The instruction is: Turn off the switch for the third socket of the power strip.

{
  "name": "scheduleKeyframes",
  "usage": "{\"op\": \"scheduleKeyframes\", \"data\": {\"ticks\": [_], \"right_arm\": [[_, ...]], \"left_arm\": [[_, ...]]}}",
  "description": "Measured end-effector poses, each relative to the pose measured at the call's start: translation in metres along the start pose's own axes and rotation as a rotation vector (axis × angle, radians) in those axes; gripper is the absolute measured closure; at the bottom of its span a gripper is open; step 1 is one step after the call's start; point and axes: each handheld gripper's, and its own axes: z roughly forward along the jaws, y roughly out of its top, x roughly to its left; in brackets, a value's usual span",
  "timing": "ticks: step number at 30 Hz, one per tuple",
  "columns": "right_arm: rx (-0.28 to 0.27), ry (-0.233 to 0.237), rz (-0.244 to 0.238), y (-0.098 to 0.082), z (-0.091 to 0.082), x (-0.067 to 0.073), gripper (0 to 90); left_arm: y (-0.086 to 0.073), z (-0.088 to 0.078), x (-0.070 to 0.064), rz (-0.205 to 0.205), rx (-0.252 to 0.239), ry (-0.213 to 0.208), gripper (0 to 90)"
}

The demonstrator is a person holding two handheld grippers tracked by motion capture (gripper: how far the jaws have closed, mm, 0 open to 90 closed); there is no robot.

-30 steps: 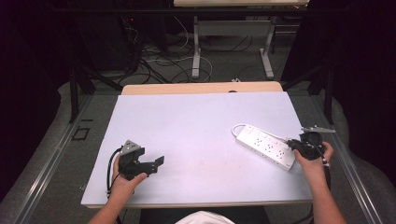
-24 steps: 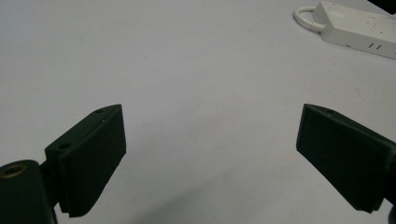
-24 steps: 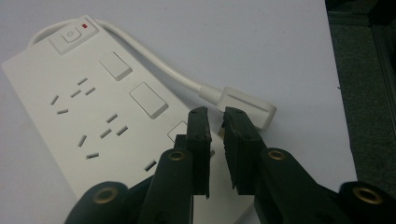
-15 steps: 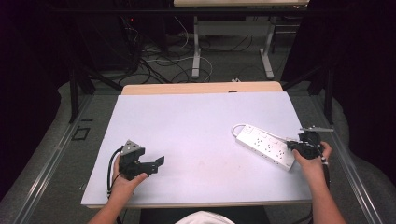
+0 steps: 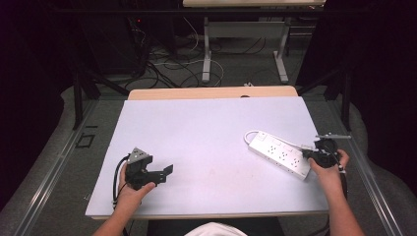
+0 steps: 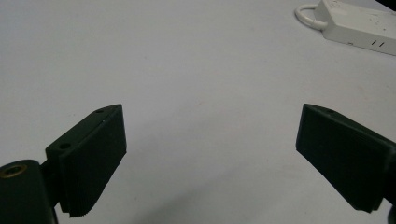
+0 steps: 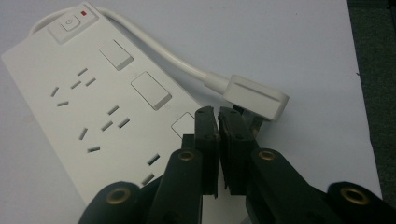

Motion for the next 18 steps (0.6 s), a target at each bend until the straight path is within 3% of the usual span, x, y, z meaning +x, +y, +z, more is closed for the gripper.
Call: {"op": "scheduleKeyframes", "data": {"ticks": [11, 18], "right_arm": [[-0.006, -0.002, -0.02, -0.0007, 0.0008, 0.0007, 87.8], [-0.013, -0.042, -0.076, 0.0005, 0.0039, 0.0061, 90.0]], "left_arm": [[0.0, -0.0002, -0.0004, 0.0, 0.001, 0.0, 8.4], [-0.0002, -0.0002, -0.0003, -0.001, 0.003, 0.001, 8.5]]}}
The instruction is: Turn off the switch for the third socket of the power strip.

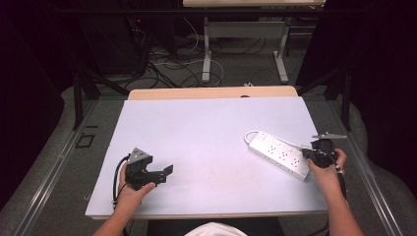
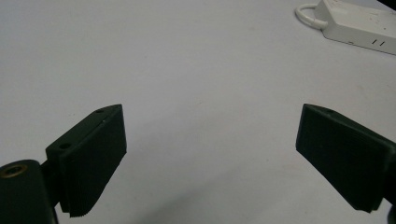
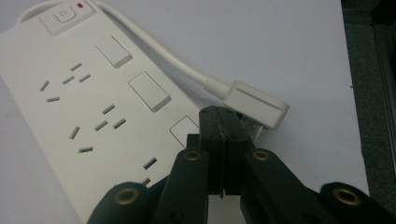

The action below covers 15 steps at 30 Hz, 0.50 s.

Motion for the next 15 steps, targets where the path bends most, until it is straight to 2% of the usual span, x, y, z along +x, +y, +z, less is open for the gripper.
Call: {"op": "scheduleKeyframes", "data": {"ticks": [9, 11, 15], "right_arm": [[-0.002, -0.001, -0.004, -0.0006, -0.0015, -0.0003, 90.0], [0.005, 0.025, 0.002, -0.0011, -0.0025, 0.0005, 90.0], [0.018, 0.032, -0.016, -0.0013, -0.0034, 0.0039, 90.0]], "left_arm": [[-0.0003, -0.0002, 0.0005, -0.001, 0.0, 0.002, 8.6], [-0.0002, -0.0003, 0.0005, -0.001, 0.0, 0.002, 8.6], [-0.0001, -0.0001, 0.0003, -0.001, 0.003, 0.002, 8.6]]}}
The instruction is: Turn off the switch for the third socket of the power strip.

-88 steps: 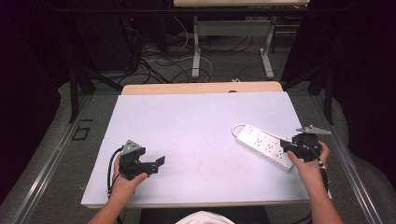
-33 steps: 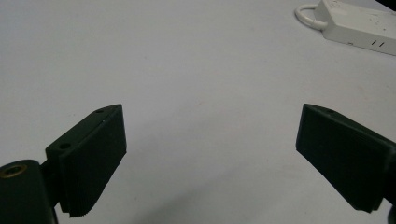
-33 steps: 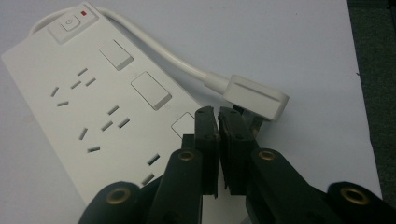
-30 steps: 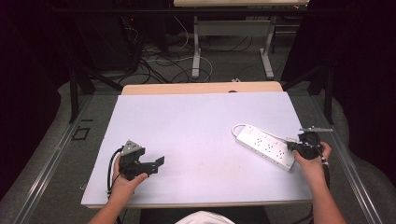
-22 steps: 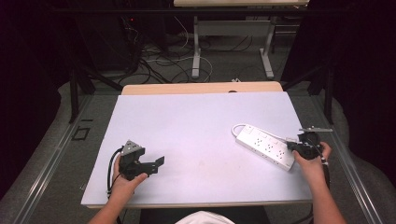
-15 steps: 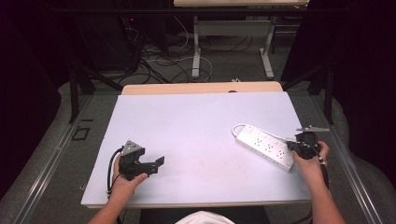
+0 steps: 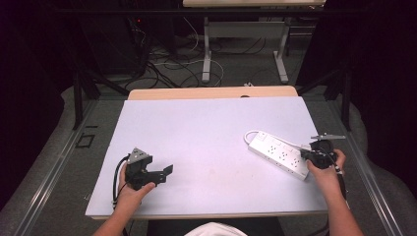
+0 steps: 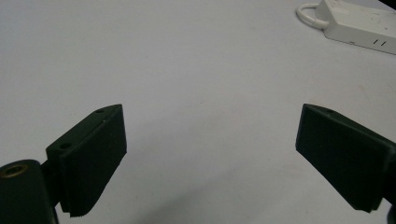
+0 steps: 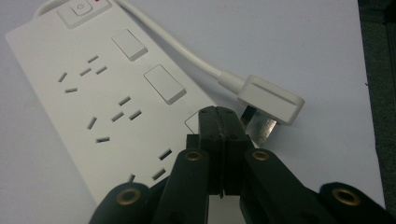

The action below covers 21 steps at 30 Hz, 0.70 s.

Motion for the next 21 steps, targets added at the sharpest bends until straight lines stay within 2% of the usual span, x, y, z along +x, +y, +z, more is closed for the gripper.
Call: {"op": "scheduleKeyframes", "data": {"ticks": [7, 9, 12, 14, 21], "right_arm": [[0.001, 0.006, 0.01, -0.0004, -0.0001, -0.0014, 90.0], [0.003, 0.009, 0.03, 0.0, 0.0007, -0.0012, 90.0], [0.018, 0.01, 0.031, -0.0006, 0.0005, -0.0035, 90.0], [0.015, 0.016, 0.054, -0.0016, -0.0003, -0.008, 90.0], [0.011, 0.028, 0.055, -0.0029, -0.0009, -0.0092, 90.0]], "left_arm": [[-0.0002, -0.0003, 0.0001, -0.001, -0.005, 0.0, 8.6], [0.0001, -0.0011, 0.0003, 0.0, 0.004, -0.004, 8.6], [-0.0001, -0.0014, 0.0004, 0.001, 0.003, -0.004, 8.6], [-0.0001, -0.0014, 0.0003, 0.0, 0.002, -0.003, 8.6], [0.0001, -0.0003, -0.0007, 0.001, 0.002, 0.002, 8.7]]}}
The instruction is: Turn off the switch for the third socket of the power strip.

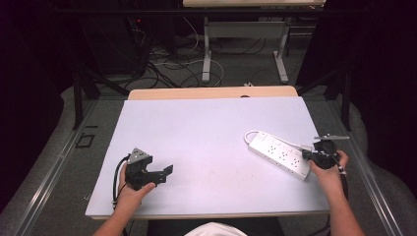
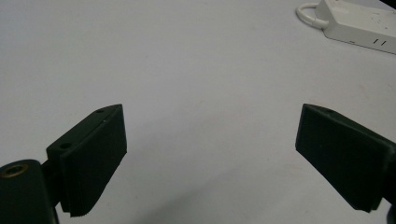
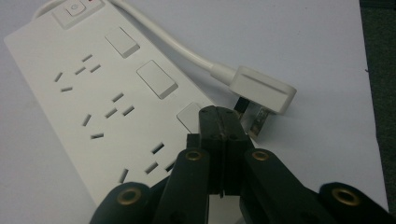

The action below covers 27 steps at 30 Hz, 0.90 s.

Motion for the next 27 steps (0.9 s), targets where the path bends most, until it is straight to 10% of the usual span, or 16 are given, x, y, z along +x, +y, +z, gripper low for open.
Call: {"op": "scheduleKeyframes", "data": {"ticks": [11, 27], "right_arm": [[-0.008, -0.008, -0.012, -0.0011, -0.0006, 0.0007, 89.8], [-0.015, 0.003, -0.029, -0.002, -0.0028, 0.0064, 65.7]], "left_arm": [[0.0001, 0.0007, 0.0015, -0.003, 0.003, -0.002, 8.8], [0.0011, 0.0063, 0.0033, -0.007, 0.013, -0.005, 9.1]]}}
